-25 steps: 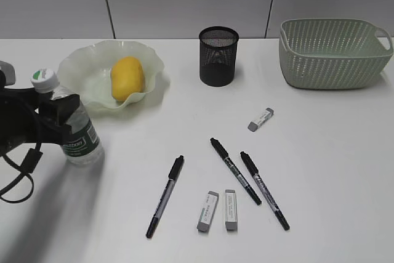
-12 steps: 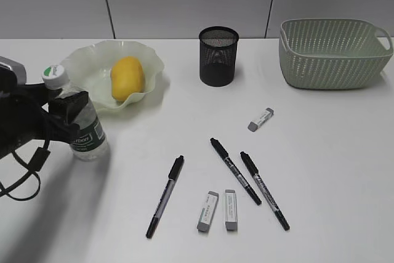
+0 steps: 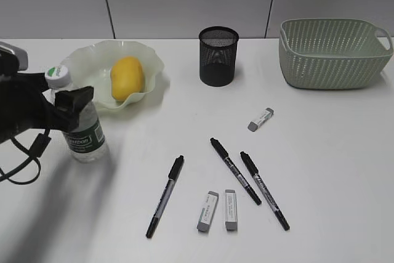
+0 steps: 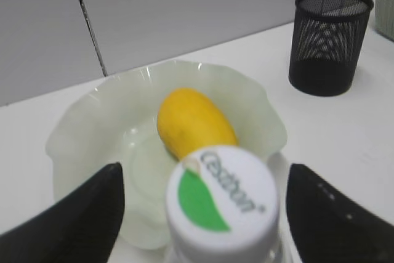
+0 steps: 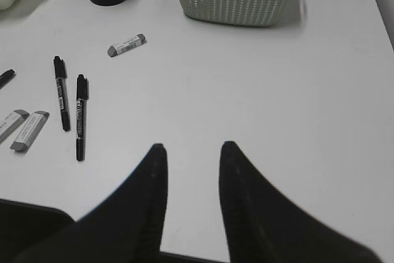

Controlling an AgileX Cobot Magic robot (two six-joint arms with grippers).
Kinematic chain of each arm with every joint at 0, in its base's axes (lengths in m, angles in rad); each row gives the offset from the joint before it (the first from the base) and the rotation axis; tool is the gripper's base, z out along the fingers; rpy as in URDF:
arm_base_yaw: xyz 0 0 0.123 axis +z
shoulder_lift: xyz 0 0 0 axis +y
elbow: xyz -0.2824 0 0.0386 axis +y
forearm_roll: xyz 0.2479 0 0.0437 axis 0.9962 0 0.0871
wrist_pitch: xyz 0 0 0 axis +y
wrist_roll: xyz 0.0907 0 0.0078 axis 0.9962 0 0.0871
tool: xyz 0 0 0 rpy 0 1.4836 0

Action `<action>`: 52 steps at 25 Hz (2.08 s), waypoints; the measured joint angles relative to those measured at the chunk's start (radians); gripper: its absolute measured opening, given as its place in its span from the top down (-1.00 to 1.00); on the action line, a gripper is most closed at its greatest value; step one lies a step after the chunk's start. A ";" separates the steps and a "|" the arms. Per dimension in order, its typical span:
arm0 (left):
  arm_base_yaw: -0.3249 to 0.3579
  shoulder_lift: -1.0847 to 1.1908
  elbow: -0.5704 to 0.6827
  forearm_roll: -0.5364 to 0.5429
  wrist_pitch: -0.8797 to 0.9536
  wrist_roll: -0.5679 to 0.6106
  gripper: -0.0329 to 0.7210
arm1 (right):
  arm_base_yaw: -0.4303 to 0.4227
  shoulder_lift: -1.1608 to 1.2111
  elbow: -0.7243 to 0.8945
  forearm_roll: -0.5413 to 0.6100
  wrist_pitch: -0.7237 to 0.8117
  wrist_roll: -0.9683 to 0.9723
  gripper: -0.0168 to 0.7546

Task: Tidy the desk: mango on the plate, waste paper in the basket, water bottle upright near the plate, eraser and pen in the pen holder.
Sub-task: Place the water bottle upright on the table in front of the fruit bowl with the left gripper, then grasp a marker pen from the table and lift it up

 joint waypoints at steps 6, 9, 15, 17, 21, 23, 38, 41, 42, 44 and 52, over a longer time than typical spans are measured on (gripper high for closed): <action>0.000 -0.228 -0.018 0.004 0.171 -0.060 -0.73 | 0.000 0.000 0.000 0.000 0.000 0.000 0.32; 0.000 -0.423 -0.061 -0.009 0.544 -0.121 -0.62 | 0.000 0.000 0.000 0.000 0.000 0.000 0.32; 0.000 -0.796 -0.180 -0.022 1.448 -0.137 -0.29 | 0.000 0.000 0.000 0.000 0.000 0.000 0.32; 0.000 -0.940 -0.186 -0.022 1.650 -0.137 -0.26 | 0.000 0.000 0.000 0.000 0.000 0.000 0.32; 0.000 -1.185 -0.186 -0.010 1.846 -0.137 -0.24 | 0.000 0.000 0.000 0.000 0.000 0.000 0.32; 0.000 -1.300 -0.170 -0.002 1.862 -0.137 -0.24 | 0.000 0.000 0.000 0.000 0.000 0.001 0.32; 0.000 -1.610 -0.138 -0.014 1.874 -0.137 -0.14 | 0.000 0.079 -0.007 0.006 -0.009 0.001 0.32; 0.006 -1.610 -0.138 -0.016 1.874 -0.137 -0.13 | 0.000 0.269 -0.016 0.007 -0.024 0.000 0.31; 0.013 -1.610 -0.138 -0.017 1.874 -0.137 -0.13 | 0.000 0.343 -0.020 0.009 -0.039 -0.001 0.28; 0.042 -1.610 -0.138 -0.018 1.874 -0.137 -0.13 | 0.000 0.533 -0.027 0.021 -0.099 -0.007 0.19; 0.107 -1.610 -0.138 -0.024 1.874 -0.137 -0.13 | 0.008 1.274 -0.217 0.252 -0.365 -0.171 -0.13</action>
